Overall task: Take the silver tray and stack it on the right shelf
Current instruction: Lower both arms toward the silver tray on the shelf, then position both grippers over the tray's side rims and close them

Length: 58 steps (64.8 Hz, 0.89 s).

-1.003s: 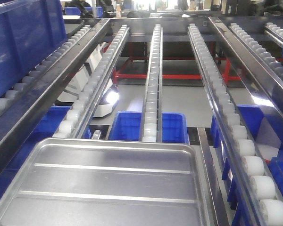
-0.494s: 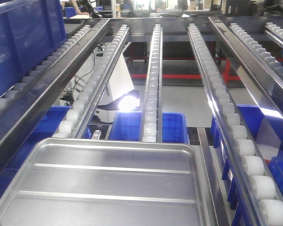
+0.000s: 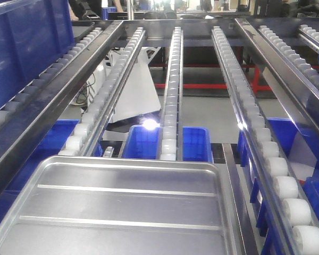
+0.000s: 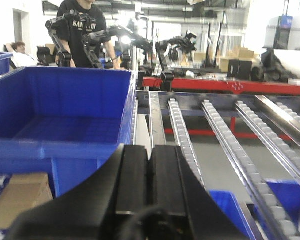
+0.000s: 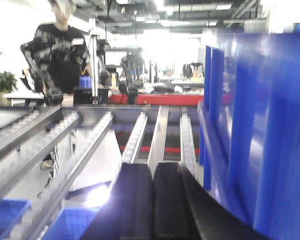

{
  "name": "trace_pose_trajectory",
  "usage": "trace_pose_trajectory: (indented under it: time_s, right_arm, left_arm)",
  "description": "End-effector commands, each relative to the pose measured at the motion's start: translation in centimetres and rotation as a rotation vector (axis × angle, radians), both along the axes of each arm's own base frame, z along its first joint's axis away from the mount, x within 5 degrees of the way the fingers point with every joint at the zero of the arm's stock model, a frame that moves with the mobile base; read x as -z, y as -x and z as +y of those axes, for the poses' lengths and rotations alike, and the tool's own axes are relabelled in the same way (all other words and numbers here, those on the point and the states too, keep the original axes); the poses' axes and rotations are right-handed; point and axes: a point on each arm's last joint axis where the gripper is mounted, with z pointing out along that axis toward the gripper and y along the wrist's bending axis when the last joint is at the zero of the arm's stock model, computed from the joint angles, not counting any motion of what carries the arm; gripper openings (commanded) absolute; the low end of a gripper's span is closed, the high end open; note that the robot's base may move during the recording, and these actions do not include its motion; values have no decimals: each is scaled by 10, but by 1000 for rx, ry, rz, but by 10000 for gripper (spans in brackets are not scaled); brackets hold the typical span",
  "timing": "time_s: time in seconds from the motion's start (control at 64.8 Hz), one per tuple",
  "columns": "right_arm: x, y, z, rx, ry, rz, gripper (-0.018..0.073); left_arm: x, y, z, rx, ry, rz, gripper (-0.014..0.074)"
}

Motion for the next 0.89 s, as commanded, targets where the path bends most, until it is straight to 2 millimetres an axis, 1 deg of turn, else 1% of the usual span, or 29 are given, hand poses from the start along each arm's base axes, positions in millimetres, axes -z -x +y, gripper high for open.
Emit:
trace_pose_trajectory:
  time_s: [0.0, 0.046, 0.093, 0.139, 0.185, 0.231, 0.293, 0.339, 0.37, 0.401, 0.432, 0.463, 0.524, 0.586, 0.679, 0.787, 0.879]
  right_arm:
    - [-36, 0, 0, -7, -8, -7, 58]
    - [-45, -4, 0, -18, -19, 35, 60]
    - [-51, -8, 1, -38, -40, 75, 62]
    - [-57, -13, 3, -71, -74, 110, 70]
    - [-58, -19, 5, -107, -109, 146, 111]
    - [-57, -24, 8, -139, -131, 180, 170]
    - [-53, -31, 11, -173, -130, 227, 279]
    - [-50, -36, 14, -205, -124, 267, 373]
    - [-49, -38, 16, -224, -120, 290, 416]
    - [-47, -42, 19, -243, -115, 316, 461]
    - [-44, -45, 21, -261, -113, 350, 502]
    - [-41, -48, 24, -284, -119, 383, 523]
    - [-37, -54, 28, -306, -115, 427, 540]
    - [-36, -61, 32, -331, -138, 458, 542]
    - [-39, -68, 44, -402, -202, 559, 542]
    - [-39, -78, 61, -487, -177, 726, 542]
    - [-36, -90, 80, -551, -125, 851, 542]
  left_arm:
    - [-42, -4, -2, 14, -2, 46, -88]
    - [-54, -13, -4, 28, 1, 130, -88]
    - [-61, -24, -7, 38, 5, 197, -88]
    - [-65, -38, -11, 52, 12, 272, -88]
    - [-67, -49, -13, 54, 7, 319, -85]
    - [-66, -58, -15, 62, 15, 363, -47]
    - [-64, -70, -19, 80, 41, 423, 69]
    - [-61, -76, -22, 95, 65, 466, 200]
    - [-58, -80, -24, 103, 73, 498, 279]
    - [-55, -83, -25, 110, 81, 529, 341]
    - [-53, -86, -26, 117, 91, 555, 381]
    - [-50, -88, -28, 129, 107, 588, 398]
    - [-46, -90, -31, 148, 126, 635, 386]
    - [-44, -91, -38, 198, 117, 655, 367]
    - [-40, -90, -58, 326, 65, 691, 342]
    - [-30, -89, -83, 453, -91, 736, 336]
    - [-25, -90, -95, 499, -201, 714, 336]
